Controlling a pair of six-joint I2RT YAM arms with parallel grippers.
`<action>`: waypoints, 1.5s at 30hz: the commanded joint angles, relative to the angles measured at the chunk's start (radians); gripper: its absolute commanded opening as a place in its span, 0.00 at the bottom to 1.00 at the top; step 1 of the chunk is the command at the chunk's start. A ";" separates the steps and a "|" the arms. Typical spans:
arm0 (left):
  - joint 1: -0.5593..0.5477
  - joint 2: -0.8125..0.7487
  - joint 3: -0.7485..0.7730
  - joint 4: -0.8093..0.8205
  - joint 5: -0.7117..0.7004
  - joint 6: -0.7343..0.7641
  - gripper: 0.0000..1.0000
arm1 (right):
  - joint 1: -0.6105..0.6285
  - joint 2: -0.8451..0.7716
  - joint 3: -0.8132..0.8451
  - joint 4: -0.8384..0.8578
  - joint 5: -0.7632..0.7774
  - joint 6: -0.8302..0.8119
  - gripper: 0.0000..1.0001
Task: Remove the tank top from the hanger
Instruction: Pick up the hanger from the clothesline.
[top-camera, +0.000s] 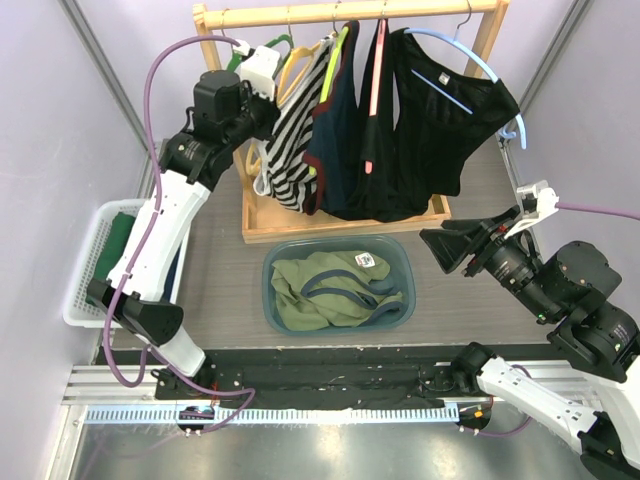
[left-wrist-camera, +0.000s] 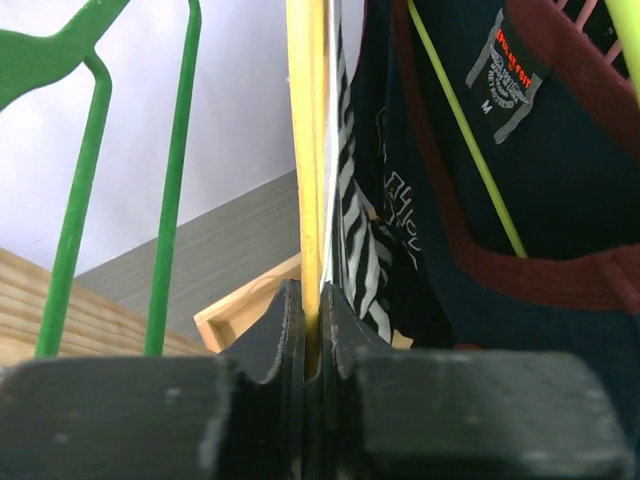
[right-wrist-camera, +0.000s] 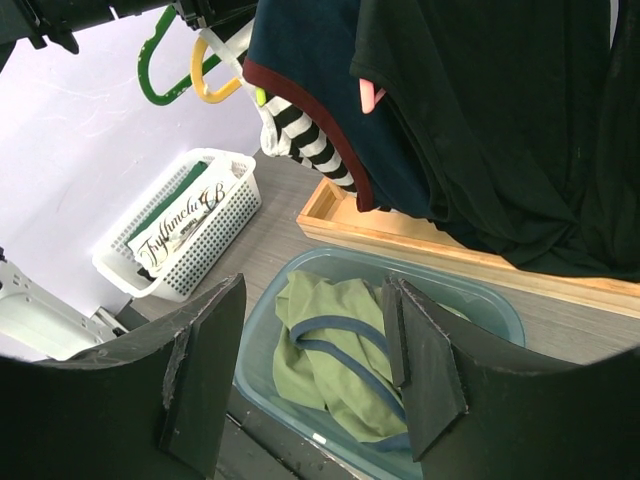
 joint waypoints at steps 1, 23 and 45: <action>0.003 -0.015 0.026 0.017 0.030 -0.005 0.00 | -0.002 -0.004 0.019 0.023 0.016 -0.005 0.64; 0.000 -0.194 0.020 -0.029 0.091 -0.035 0.00 | -0.002 0.004 0.060 -0.008 0.016 -0.007 0.60; 0.004 -0.458 0.133 -0.236 0.136 0.124 0.00 | -0.002 0.067 0.211 -0.098 0.005 -0.008 0.60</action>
